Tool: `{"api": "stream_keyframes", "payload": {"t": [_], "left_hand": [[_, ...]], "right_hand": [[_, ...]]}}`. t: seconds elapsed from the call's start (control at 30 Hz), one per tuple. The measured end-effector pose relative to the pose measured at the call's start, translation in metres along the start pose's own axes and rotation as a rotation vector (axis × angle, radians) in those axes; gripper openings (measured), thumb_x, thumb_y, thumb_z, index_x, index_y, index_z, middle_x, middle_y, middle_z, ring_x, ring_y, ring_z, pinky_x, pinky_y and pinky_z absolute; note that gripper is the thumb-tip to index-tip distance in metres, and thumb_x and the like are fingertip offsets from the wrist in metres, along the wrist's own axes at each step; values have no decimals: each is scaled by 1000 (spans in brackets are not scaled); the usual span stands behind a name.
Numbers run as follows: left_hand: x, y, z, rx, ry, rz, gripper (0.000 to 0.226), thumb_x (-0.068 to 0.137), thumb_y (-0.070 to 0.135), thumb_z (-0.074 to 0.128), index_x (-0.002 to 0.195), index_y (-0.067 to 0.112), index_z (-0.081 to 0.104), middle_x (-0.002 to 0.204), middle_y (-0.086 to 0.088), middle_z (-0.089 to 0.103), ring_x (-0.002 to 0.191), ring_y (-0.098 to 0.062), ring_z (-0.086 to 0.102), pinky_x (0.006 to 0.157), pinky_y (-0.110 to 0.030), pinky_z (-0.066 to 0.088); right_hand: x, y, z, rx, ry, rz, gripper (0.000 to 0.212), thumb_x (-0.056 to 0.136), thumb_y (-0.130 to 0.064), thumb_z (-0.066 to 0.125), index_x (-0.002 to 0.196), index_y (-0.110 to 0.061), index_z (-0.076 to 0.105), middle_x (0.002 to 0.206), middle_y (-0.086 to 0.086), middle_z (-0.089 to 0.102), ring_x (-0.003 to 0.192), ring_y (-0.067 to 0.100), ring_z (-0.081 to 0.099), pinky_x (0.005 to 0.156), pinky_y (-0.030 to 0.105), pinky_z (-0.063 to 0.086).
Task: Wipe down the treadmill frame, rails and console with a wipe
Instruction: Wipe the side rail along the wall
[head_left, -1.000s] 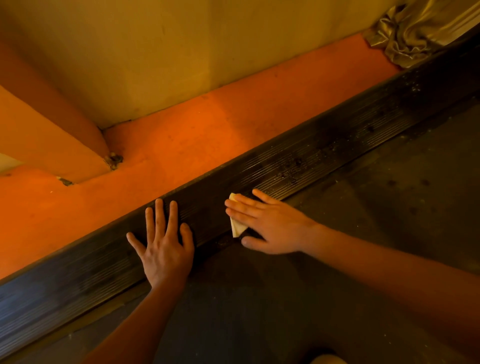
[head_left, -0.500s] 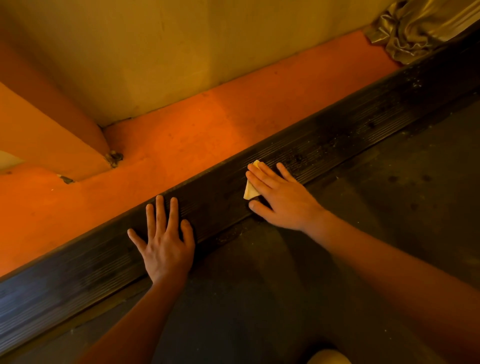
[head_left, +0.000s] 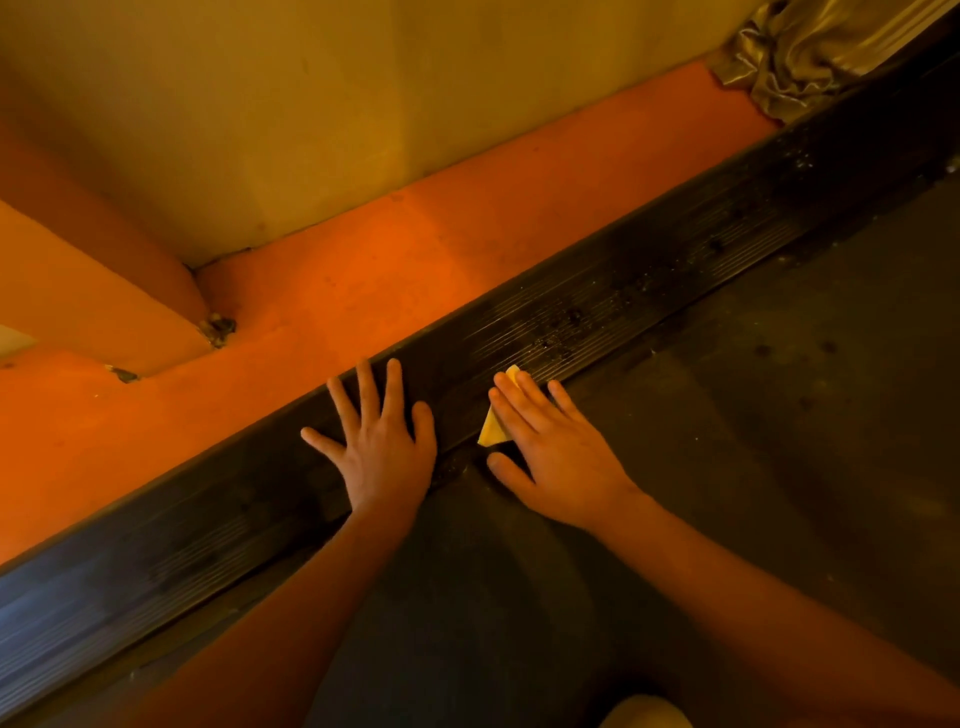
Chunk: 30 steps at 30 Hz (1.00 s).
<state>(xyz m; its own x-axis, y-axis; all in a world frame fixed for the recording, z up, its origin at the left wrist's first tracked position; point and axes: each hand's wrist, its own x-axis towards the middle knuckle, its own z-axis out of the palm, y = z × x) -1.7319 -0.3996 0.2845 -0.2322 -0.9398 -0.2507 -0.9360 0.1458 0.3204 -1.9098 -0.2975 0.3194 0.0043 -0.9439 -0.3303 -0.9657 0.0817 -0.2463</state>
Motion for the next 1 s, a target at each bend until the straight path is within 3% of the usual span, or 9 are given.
{"api": "stream_keyframes", "payload": {"t": [0.13, 0.37, 0.6, 0.8, 1.0], "left_hand": [[9, 12, 10, 85, 31, 105, 61, 106, 50, 26, 161, 39, 2, 170, 2, -2, 155, -29, -12, 111, -78, -2], [10, 13, 18, 116, 72, 107, 62, 105, 50, 23, 161, 37, 0, 171, 1, -1, 156, -30, -10, 114, -76, 2], [10, 13, 20, 122, 93, 114, 63, 103, 51, 19, 161, 36, 2, 170, 0, 3, 156, -31, -8, 114, -76, 3], [9, 12, 19, 107, 86, 119, 62, 104, 51, 20, 162, 35, 5, 170, -1, 4, 156, -31, -6, 115, -76, 2], [10, 13, 16, 113, 61, 107, 62, 103, 51, 19, 162, 35, 5, 170, -1, 5, 156, -32, -6, 114, -77, 5]], "right_hand": [[-9, 11, -3, -36, -5, 12, 73, 105, -58, 24, 164, -22, 1, 171, -2, -8, 155, 13, -18, 122, 35, -15], [57, 21, -26, -26, 39, -11, 68, 109, -50, 24, 164, -15, 8, 172, 3, -1, 158, 17, -9, 126, 37, -9], [4, 24, -16, -41, -39, 8, 67, 108, -54, 20, 163, -24, -4, 168, -6, -19, 153, 10, -25, 122, 33, -16], [69, 19, -34, -36, 18, -11, 64, 110, -46, 23, 164, -15, 8, 172, 3, -1, 158, 17, -8, 126, 38, -8], [50, 21, -29, -14, 7, -10, 62, 110, -47, 17, 164, -19, 3, 172, -1, -7, 156, 14, -15, 127, 39, -9]]}}
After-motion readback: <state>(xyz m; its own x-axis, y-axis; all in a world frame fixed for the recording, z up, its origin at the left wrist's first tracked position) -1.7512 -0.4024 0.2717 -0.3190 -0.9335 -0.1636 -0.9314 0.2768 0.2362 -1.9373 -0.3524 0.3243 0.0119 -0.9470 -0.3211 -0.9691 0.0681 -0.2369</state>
